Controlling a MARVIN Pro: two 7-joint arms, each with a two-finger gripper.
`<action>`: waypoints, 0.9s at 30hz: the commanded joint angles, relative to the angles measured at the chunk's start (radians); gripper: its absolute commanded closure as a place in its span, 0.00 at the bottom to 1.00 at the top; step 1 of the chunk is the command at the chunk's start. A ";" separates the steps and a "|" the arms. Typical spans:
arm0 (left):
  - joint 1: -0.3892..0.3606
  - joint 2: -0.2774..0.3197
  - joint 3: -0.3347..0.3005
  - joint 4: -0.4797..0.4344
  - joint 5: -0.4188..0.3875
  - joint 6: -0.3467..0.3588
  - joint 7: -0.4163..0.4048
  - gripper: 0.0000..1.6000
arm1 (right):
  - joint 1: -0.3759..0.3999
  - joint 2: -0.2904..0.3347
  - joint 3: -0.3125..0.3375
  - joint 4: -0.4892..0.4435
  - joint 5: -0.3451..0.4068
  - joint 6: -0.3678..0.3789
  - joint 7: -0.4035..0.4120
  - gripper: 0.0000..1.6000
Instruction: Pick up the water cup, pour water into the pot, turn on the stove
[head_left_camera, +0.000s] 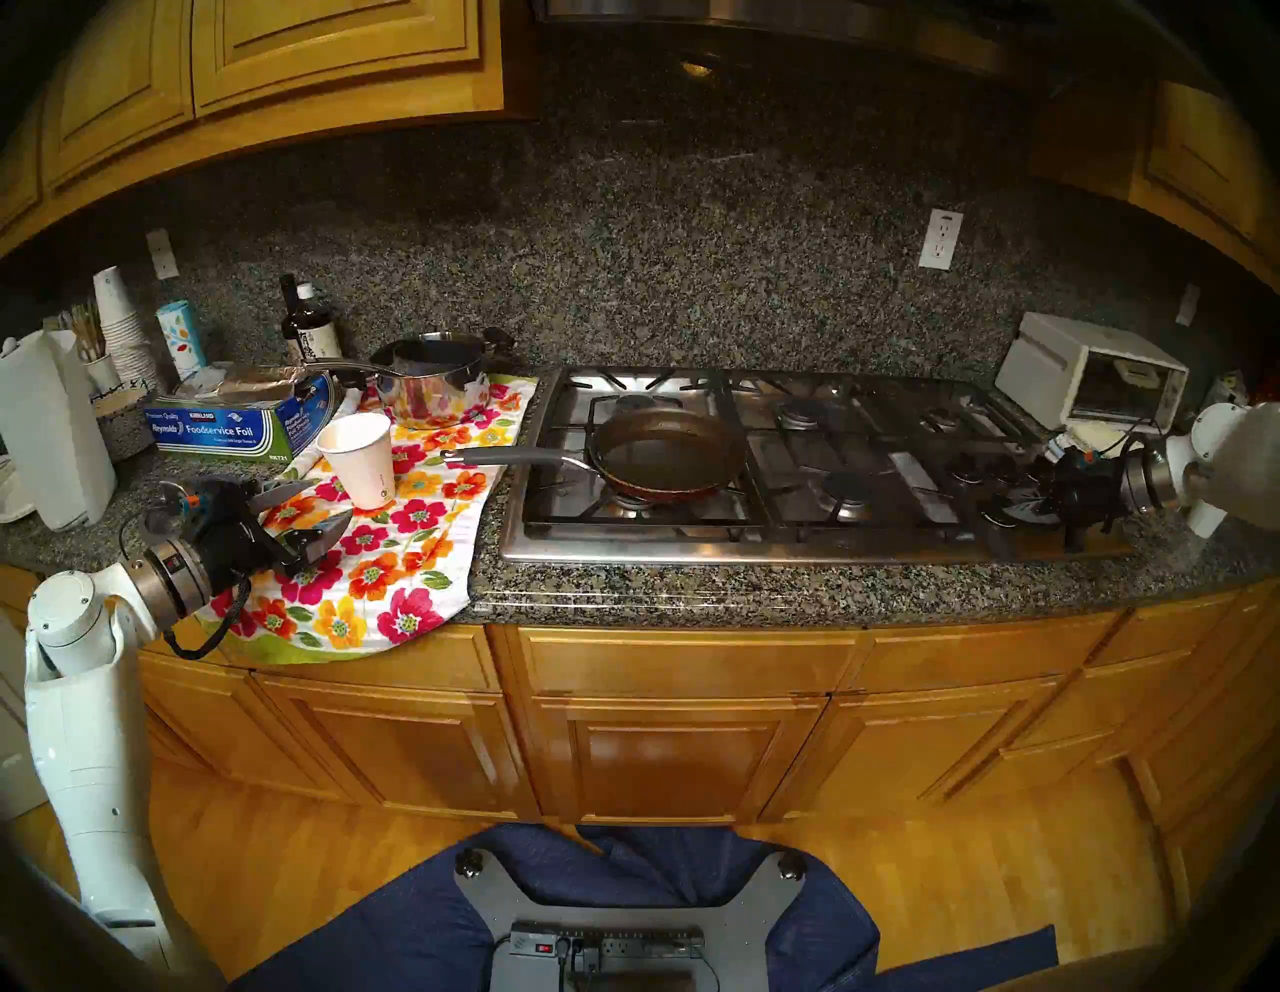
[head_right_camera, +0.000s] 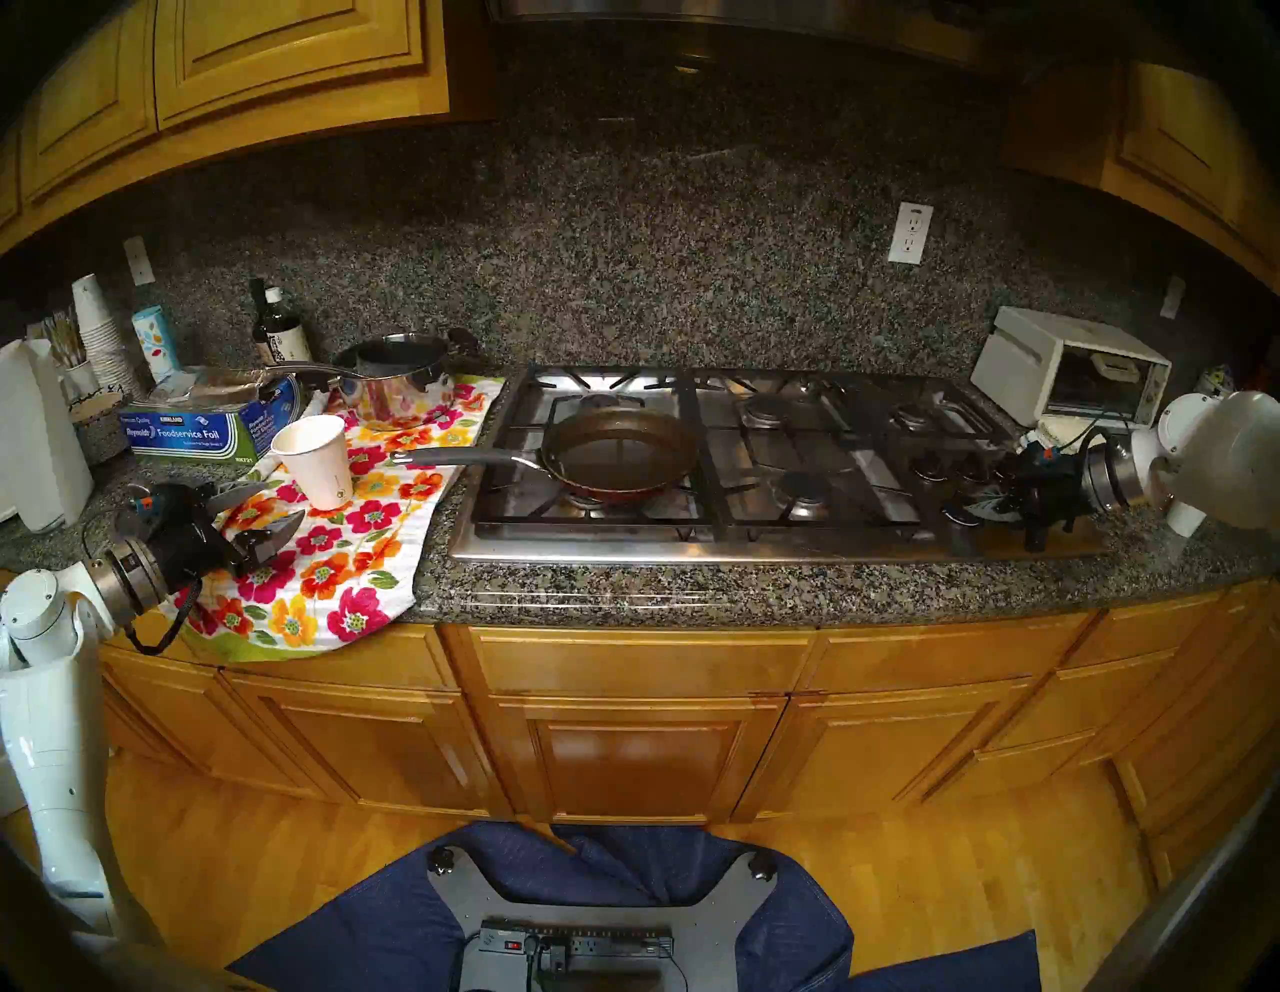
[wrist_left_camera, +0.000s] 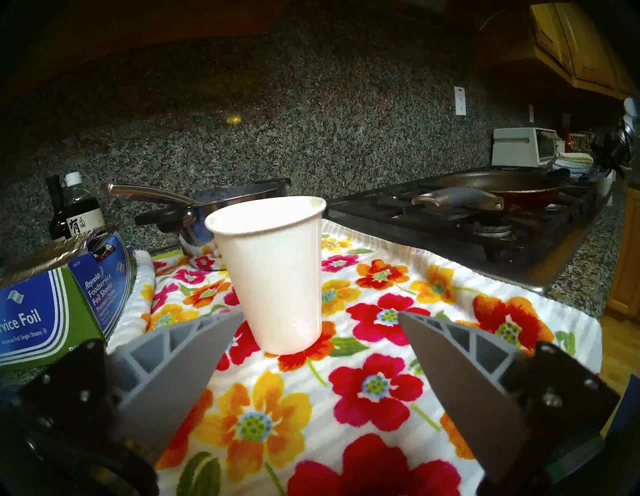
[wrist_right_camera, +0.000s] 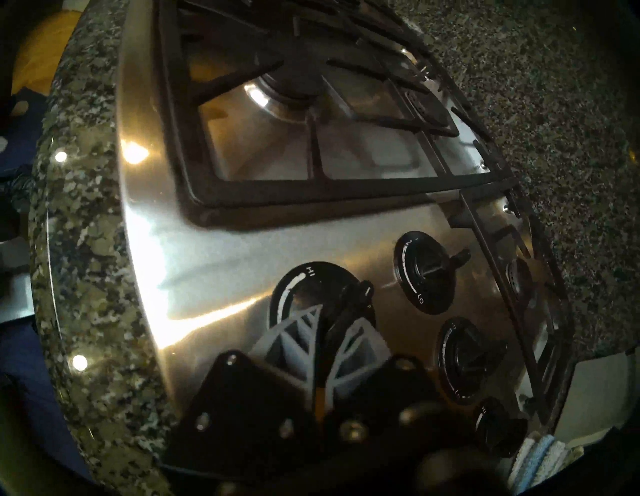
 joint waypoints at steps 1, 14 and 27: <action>-0.025 0.008 -0.010 -0.023 -0.013 -0.001 0.001 0.00 | -0.017 -0.057 0.016 -0.041 -0.026 -0.074 0.062 1.00; -0.025 0.009 -0.010 -0.023 -0.013 -0.002 0.001 0.00 | -0.040 -0.063 0.038 -0.077 -0.013 -0.061 0.034 1.00; -0.024 0.010 -0.009 -0.021 -0.011 -0.003 0.001 0.00 | -0.072 -0.093 0.057 -0.106 0.000 -0.057 0.020 1.00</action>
